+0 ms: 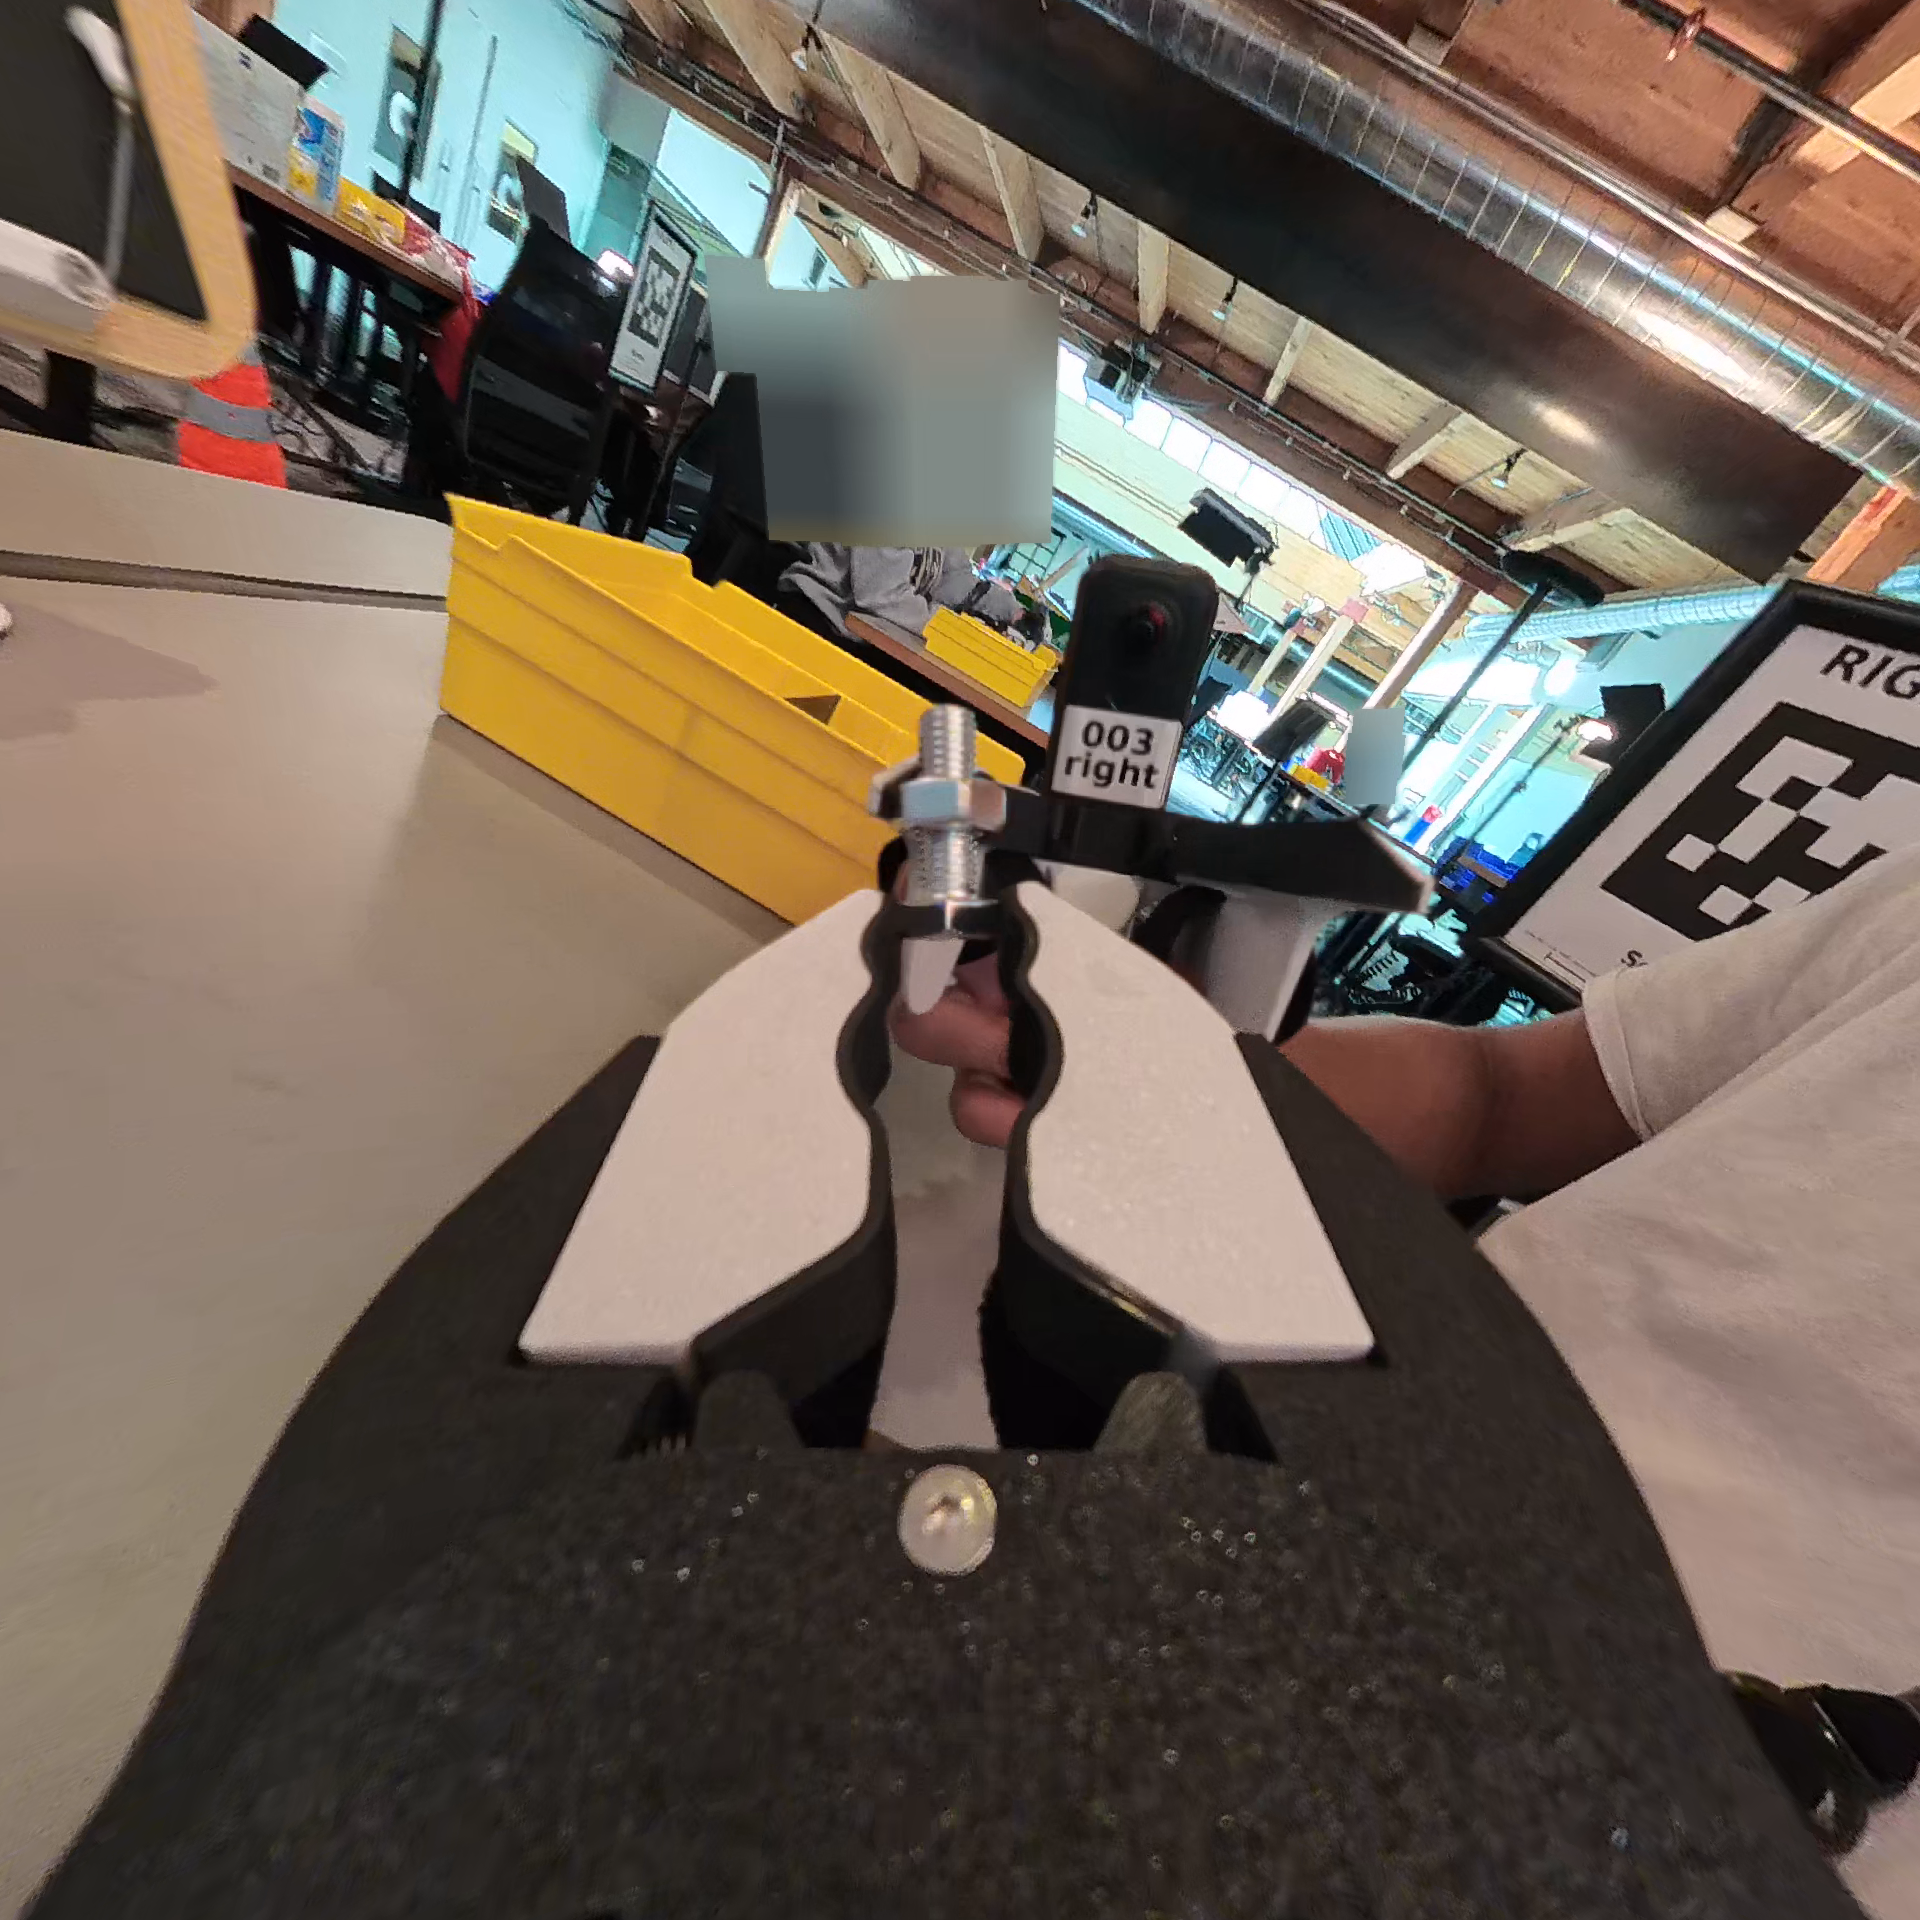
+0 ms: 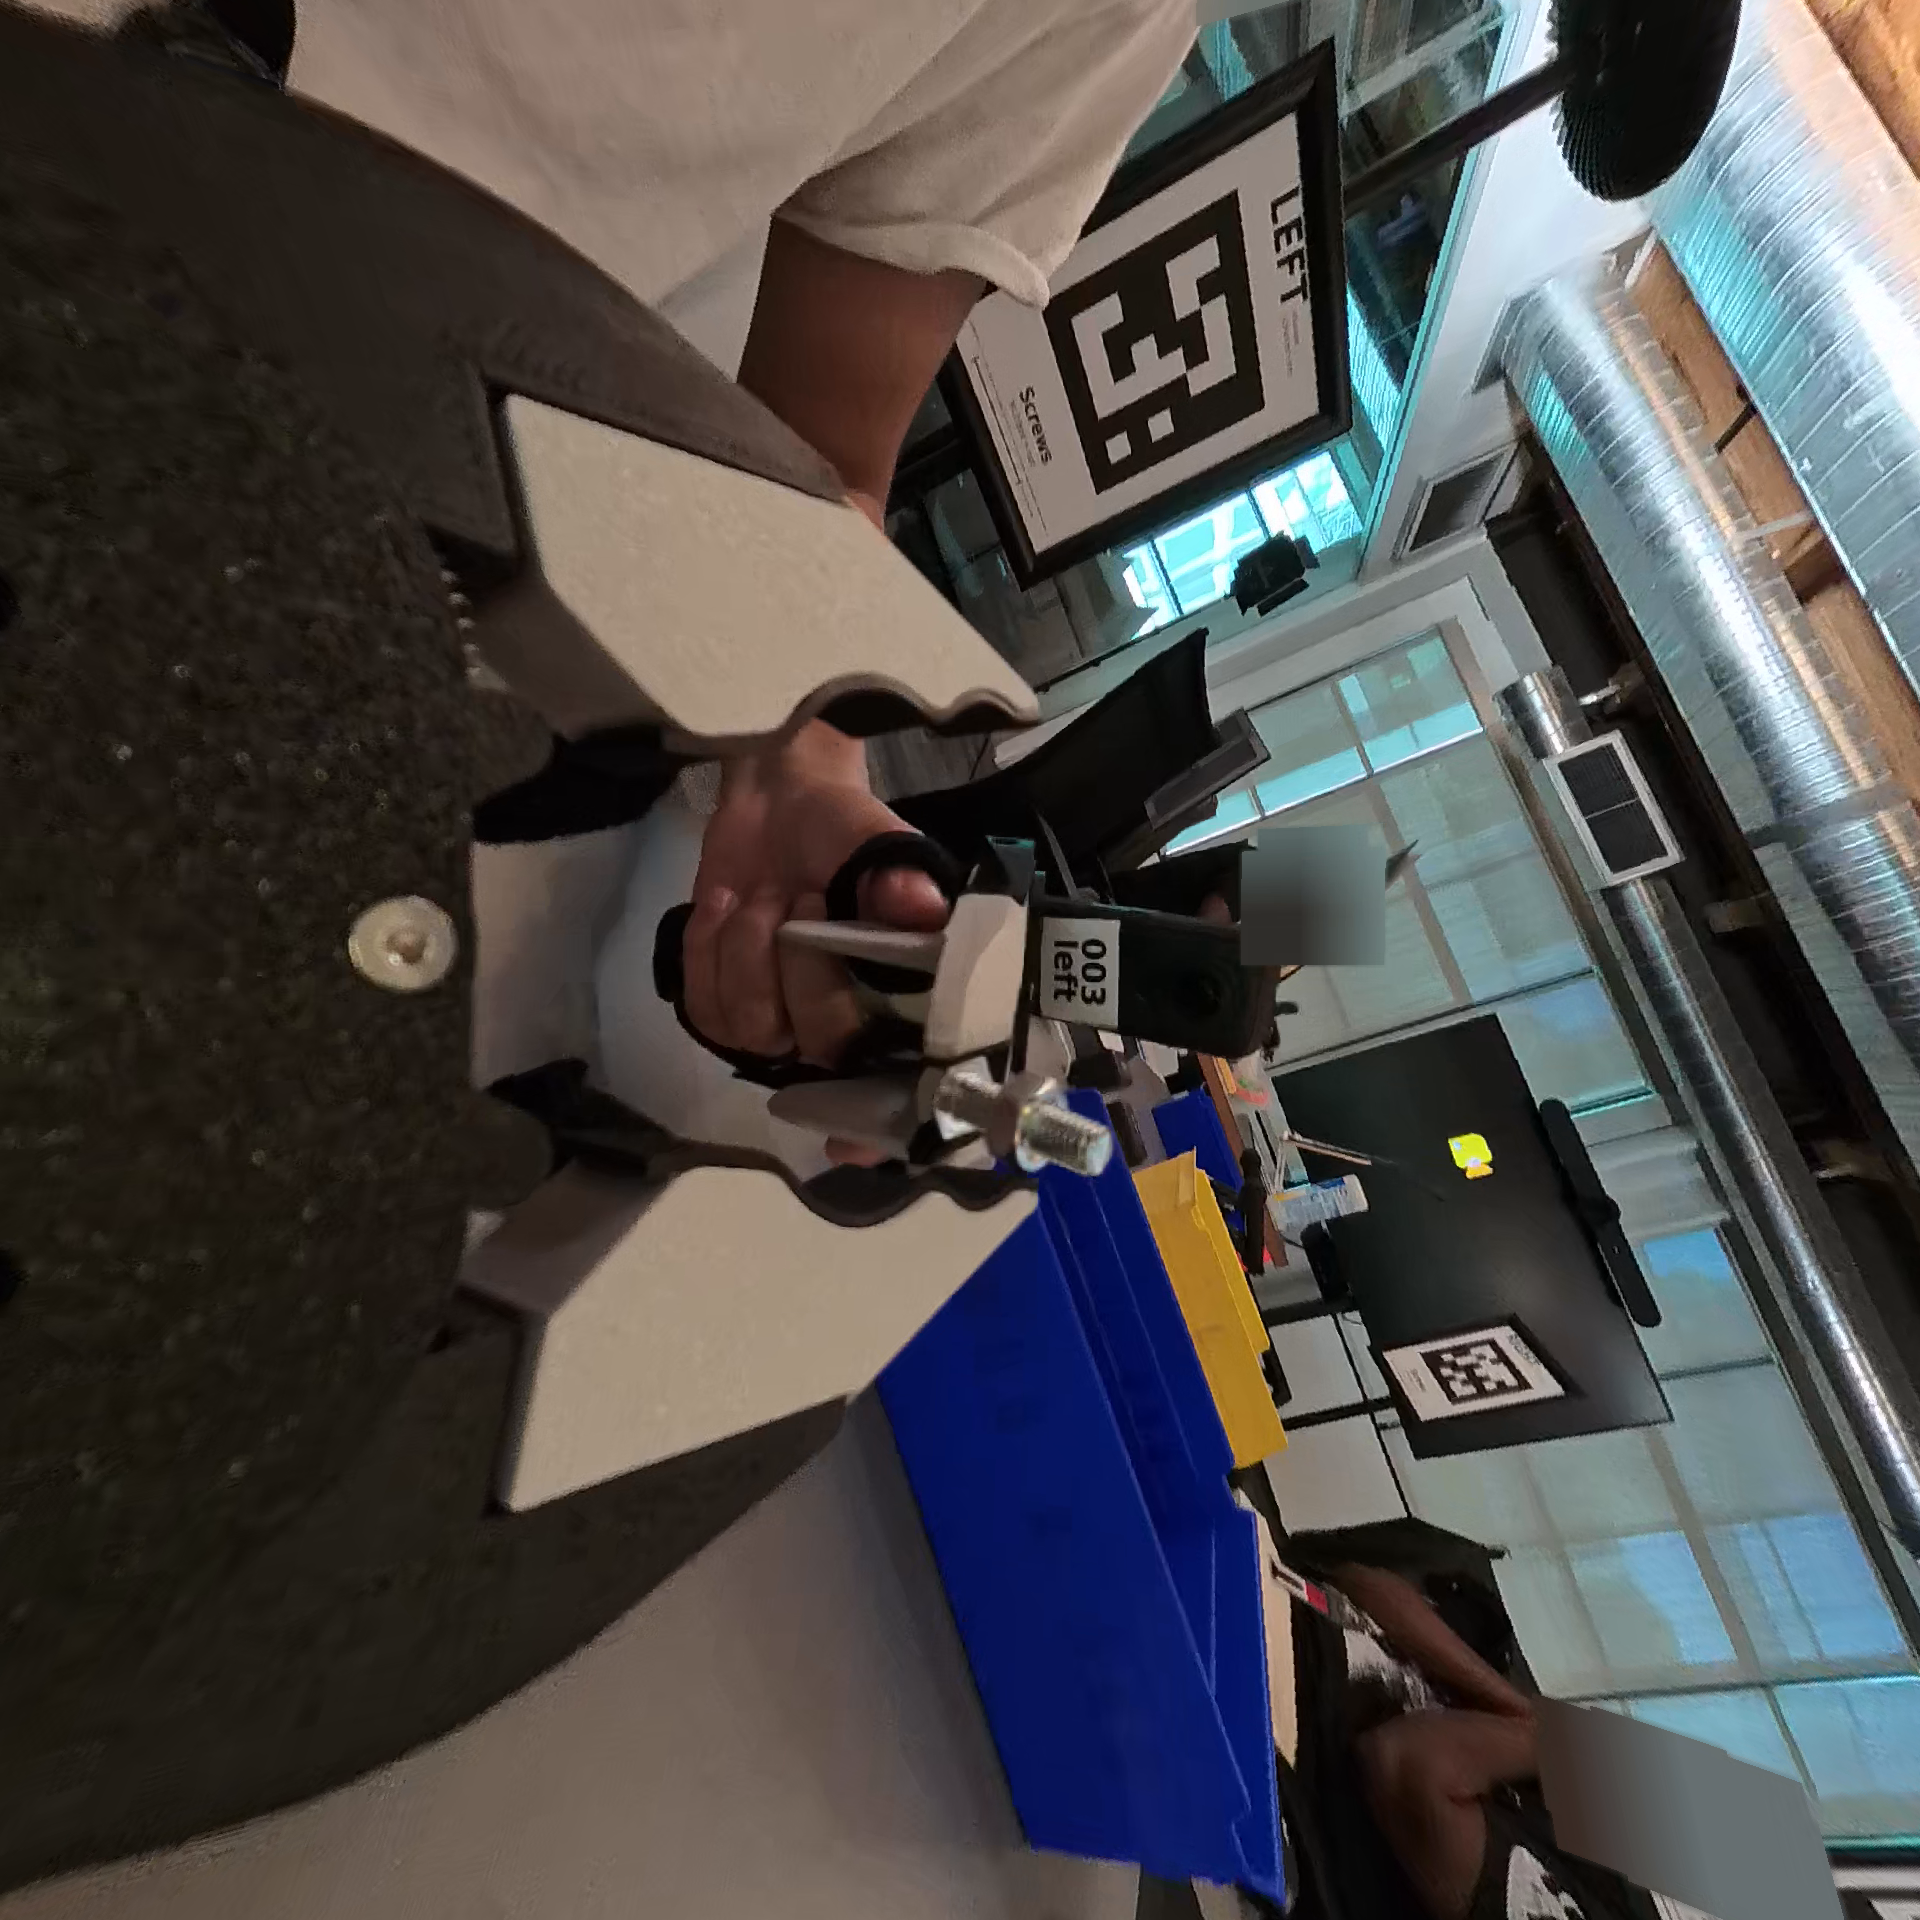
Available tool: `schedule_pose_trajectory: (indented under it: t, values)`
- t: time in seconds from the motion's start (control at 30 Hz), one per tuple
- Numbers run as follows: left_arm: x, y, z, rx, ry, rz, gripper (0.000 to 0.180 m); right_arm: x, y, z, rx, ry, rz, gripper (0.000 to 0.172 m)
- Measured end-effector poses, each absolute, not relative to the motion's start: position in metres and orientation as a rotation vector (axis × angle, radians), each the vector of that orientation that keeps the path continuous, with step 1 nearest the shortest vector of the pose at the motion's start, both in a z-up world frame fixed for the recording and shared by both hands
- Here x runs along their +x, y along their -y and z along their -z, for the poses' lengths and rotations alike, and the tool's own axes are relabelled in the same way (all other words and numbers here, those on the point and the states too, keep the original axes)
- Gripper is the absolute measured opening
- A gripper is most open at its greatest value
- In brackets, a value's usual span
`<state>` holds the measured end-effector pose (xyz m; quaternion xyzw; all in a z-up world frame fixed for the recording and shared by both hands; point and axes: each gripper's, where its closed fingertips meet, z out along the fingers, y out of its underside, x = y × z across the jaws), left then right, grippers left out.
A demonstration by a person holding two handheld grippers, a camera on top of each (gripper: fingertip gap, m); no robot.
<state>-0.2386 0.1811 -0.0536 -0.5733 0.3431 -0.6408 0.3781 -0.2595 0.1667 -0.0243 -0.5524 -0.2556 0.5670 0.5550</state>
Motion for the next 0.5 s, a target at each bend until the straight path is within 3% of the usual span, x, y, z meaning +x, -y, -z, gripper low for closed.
schedule_pose_trajectory:
  t: [0.5]
  values:
    - [-0.238,-0.178,0.055,-1.467,-0.915,1.609,0.018,-0.255,-0.168,0.033,-1.322,0.691,-1.243,0.082]
